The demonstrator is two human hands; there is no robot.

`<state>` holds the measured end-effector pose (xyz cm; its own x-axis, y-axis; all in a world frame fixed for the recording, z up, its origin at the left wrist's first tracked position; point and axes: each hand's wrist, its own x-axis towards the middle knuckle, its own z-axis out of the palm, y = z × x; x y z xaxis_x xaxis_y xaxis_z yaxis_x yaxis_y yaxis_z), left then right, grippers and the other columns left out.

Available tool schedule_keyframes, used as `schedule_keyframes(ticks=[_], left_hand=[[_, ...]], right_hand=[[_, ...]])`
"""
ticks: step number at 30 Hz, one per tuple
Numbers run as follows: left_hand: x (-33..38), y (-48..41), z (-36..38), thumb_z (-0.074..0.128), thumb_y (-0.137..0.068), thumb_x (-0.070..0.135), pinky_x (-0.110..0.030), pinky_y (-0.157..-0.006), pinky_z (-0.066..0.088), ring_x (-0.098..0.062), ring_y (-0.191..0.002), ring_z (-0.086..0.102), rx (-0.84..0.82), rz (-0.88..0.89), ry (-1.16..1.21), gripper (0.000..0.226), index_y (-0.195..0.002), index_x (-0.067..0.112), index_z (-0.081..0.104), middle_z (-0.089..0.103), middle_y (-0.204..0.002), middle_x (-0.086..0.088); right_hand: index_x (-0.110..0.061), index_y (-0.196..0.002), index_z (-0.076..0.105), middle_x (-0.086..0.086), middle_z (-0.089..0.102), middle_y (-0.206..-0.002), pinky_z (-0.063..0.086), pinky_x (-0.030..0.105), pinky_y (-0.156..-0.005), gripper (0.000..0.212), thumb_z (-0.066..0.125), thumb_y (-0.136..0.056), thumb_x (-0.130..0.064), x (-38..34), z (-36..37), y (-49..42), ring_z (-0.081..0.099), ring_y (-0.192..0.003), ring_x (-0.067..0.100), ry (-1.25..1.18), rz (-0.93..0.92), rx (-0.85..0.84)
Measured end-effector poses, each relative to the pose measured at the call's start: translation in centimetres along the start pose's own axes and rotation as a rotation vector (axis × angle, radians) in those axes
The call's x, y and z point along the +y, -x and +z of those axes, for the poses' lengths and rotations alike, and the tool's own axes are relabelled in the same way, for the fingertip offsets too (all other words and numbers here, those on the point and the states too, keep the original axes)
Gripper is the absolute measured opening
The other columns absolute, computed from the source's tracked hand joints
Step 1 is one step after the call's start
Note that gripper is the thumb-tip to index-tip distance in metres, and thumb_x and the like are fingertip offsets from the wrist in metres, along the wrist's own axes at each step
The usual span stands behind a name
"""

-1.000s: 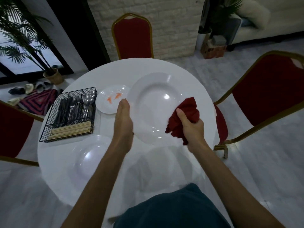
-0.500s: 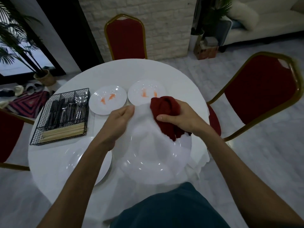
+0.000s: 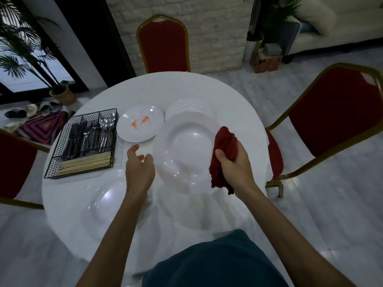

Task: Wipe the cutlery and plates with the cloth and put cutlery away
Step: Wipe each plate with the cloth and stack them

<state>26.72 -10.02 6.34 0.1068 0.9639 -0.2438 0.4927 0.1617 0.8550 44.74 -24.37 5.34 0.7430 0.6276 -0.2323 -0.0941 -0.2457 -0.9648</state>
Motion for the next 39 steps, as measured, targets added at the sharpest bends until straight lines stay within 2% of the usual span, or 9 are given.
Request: schedule_keyframes(ticks=[2,7,10,14,19,21,30,35,39], left_hand=[[0.7,0.7,0.3,0.047,-0.101,0.033,-0.04,-0.089,0.052,-0.022,-0.101,0.063,0.02,0.094,-0.032,0.031,-0.129,0.022,0.053,0.065,-0.115,-0.004],[4.1,2.2,2.3,0.034,-0.104,0.055,-0.036,-0.073,0.06,-0.021,-0.08,0.074,-0.297,-0.019,0.17,0.051,-0.102,0.015,0.065,0.077,-0.09,-0.006],[4.5,2.5,2.3,0.044,-0.105,0.039,-0.034,-0.066,0.061,-0.018,-0.065,0.073,-0.277,-0.075,0.214,0.044,-0.083,0.006,0.064,0.073,-0.067,-0.005],[4.1,2.4,1.3,0.041,-0.101,0.014,-0.034,-0.058,0.056,-0.018,-0.051,0.064,-0.222,-0.199,0.224,0.034,-0.073,0.002,0.054,0.06,-0.05,-0.006],[4.9,2.8,0.8,0.044,-0.095,0.005,-0.046,-0.069,0.062,-0.029,-0.055,0.066,-0.271,-0.193,0.205,0.02,-0.081,-0.002,0.057,0.065,-0.057,-0.014],[4.9,2.6,1.1,0.06,-0.088,0.001,-0.036,-0.065,0.063,-0.03,-0.066,0.07,-0.283,-0.154,0.011,0.008,-0.08,0.0,0.062,0.068,-0.068,-0.015],[4.5,3.9,1.1,0.042,-0.088,0.032,-0.058,-0.081,0.058,-0.04,-0.087,0.066,-0.186,0.136,0.086,0.038,-0.089,-0.003,0.058,0.065,-0.087,-0.026],[5.0,5.8,1.8,0.04,-0.107,0.033,-0.027,-0.064,0.044,-0.012,-0.07,0.054,-0.177,0.27,0.023,0.04,-0.084,0.006,0.059,0.063,-0.076,-0.008],[4.6,7.0,2.3,0.039,-0.107,0.032,-0.027,-0.06,0.036,-0.005,-0.061,0.046,-0.154,0.327,-0.004,0.042,-0.071,0.012,0.049,0.054,-0.066,0.0]], right_hand=[[-0.027,-0.126,0.054,-0.017,0.064,-0.099,0.054,0.023,-0.08,0.028,0.063,-0.1,-0.021,-0.2,0.1,0.3,0.062,-0.09,0.001,0.18,-0.176,0.02],[-0.016,-0.104,0.052,-0.004,0.059,-0.08,0.054,0.045,-0.059,0.02,0.067,-0.093,-0.009,1.6,1.7,1.8,0.056,-0.065,0.017,0.527,-0.488,-0.096],[-0.016,-0.098,0.051,-0.011,0.05,-0.076,0.042,0.025,-0.053,0.018,0.068,-0.092,-0.012,2.6,2.7,3.3,0.043,-0.058,0.006,0.582,-0.598,-0.148],[-0.022,-0.123,0.06,-0.012,0.066,-0.101,0.046,0.014,-0.076,0.032,0.064,-0.096,-0.037,2.5,2.6,4.1,0.059,-0.083,0.003,0.469,-0.538,-0.221],[-0.021,-0.142,0.055,-0.006,0.066,-0.13,0.053,0.028,-0.099,0.049,0.055,-0.098,-0.044,0.9,2.5,4.2,0.063,-0.113,0.011,0.418,-0.486,-0.307],[-0.018,-0.142,0.055,-0.002,0.066,-0.134,0.05,0.03,-0.105,0.048,0.054,-0.099,-0.038,0.7,2.8,4.3,0.063,-0.119,0.016,0.446,-0.542,-0.273],[-0.017,-0.144,0.054,0.002,0.064,-0.14,0.051,0.034,-0.109,0.047,0.052,-0.101,-0.037,1.3,4.4,3.8,0.062,-0.127,0.019,0.352,-0.706,-0.111],[-0.006,-0.139,0.059,0.012,0.064,-0.139,0.04,0.038,-0.116,0.048,0.043,-0.107,-0.039,-1.4,5.6,2.4,0.054,-0.135,0.024,0.362,-0.904,0.044],[-0.014,-0.14,0.059,0.008,0.054,-0.15,0.029,0.045,-0.121,0.038,0.052,-0.104,-0.026,-3.8,5.0,-1.5,0.041,-0.144,0.029,0.493,-0.469,0.023]])
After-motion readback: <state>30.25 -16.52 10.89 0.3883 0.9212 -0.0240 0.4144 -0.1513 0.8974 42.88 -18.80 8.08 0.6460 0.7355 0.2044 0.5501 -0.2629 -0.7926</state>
